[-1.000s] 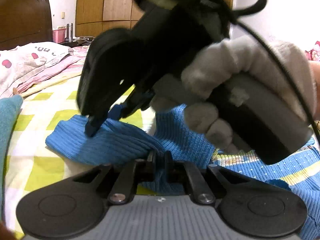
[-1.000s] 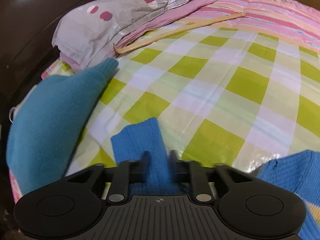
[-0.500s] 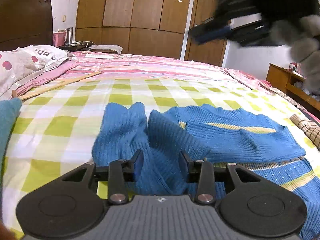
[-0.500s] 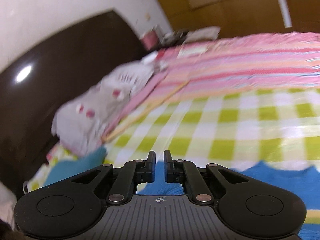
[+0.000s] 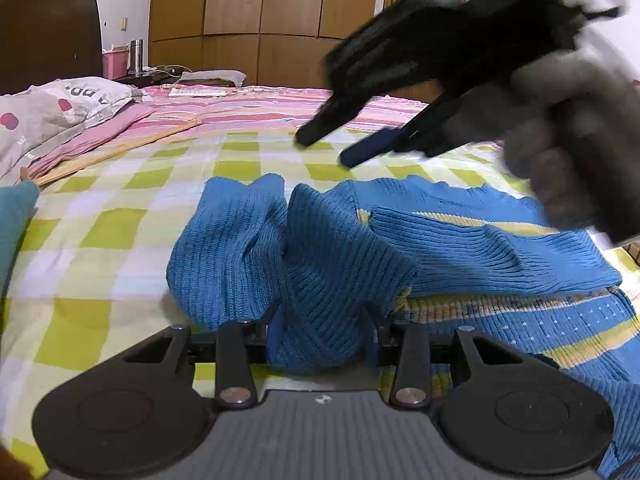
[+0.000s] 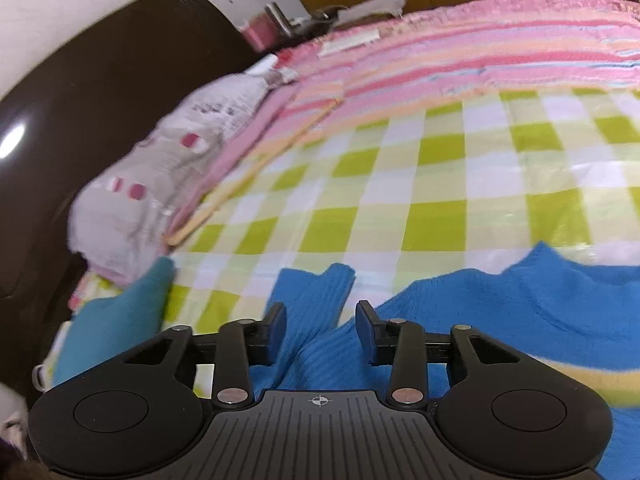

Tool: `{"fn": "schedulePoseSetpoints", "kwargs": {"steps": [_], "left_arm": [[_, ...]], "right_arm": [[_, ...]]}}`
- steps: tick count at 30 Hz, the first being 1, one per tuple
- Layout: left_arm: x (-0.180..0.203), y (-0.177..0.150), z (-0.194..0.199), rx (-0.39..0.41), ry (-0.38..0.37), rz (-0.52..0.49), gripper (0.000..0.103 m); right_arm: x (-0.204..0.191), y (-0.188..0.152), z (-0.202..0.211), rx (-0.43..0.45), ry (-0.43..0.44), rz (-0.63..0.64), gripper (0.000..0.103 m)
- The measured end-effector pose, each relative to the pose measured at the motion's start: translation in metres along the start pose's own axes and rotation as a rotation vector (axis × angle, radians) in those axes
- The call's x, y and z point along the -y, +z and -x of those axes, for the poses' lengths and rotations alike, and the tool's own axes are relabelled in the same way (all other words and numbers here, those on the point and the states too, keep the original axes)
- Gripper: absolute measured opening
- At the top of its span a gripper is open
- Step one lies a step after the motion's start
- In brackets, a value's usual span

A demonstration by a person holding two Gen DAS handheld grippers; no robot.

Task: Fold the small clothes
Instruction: 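Lift the held sleeve and carry it across the sweater with the right gripper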

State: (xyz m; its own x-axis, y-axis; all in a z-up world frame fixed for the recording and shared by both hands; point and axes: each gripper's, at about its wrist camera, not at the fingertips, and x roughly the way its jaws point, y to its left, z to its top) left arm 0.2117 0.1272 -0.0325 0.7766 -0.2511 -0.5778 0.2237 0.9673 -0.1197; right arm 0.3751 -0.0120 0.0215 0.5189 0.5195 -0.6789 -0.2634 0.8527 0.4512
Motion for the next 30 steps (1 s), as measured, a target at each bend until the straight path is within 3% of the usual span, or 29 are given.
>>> {"fn": "schedulePoseSetpoints", "kwargs": {"steps": [2,7,13,15,17,19,24,30], "left_arm": [[-0.002,0.001,0.000,-0.002,-0.005,0.006,0.045],[-0.006,0.002,-0.002,-0.007,-0.021,0.018,0.045],[-0.005,0.001,-0.003,-0.007,-0.020,0.017,0.045],[-0.005,0.001,-0.004,-0.006,-0.018,0.016,0.045],[-0.004,0.001,-0.004,-0.003,-0.015,0.013,0.045],[-0.004,0.001,-0.004,-0.002,-0.015,0.015,0.045],[-0.007,0.002,0.001,0.022,-0.012,0.031,0.046],[-0.008,0.004,0.013,0.079,0.001,0.046,0.055]], "right_arm": [[0.004,0.002,-0.022,-0.016,-0.028,-0.021,0.039],[0.006,0.004,-0.060,-0.083,-0.001,-0.066,0.040],[-0.003,0.000,-0.069,-0.098,0.013,-0.022,0.041],[-0.004,0.000,-0.068,-0.103,0.024,-0.025,0.035],[-0.007,-0.002,-0.068,-0.112,0.027,-0.025,0.017],[-0.007,-0.002,-0.066,-0.115,0.036,-0.044,0.011],[-0.011,0.009,-0.035,-0.026,0.071,-0.066,0.009],[-0.007,0.029,0.040,0.127,0.097,-0.084,0.008]]}}
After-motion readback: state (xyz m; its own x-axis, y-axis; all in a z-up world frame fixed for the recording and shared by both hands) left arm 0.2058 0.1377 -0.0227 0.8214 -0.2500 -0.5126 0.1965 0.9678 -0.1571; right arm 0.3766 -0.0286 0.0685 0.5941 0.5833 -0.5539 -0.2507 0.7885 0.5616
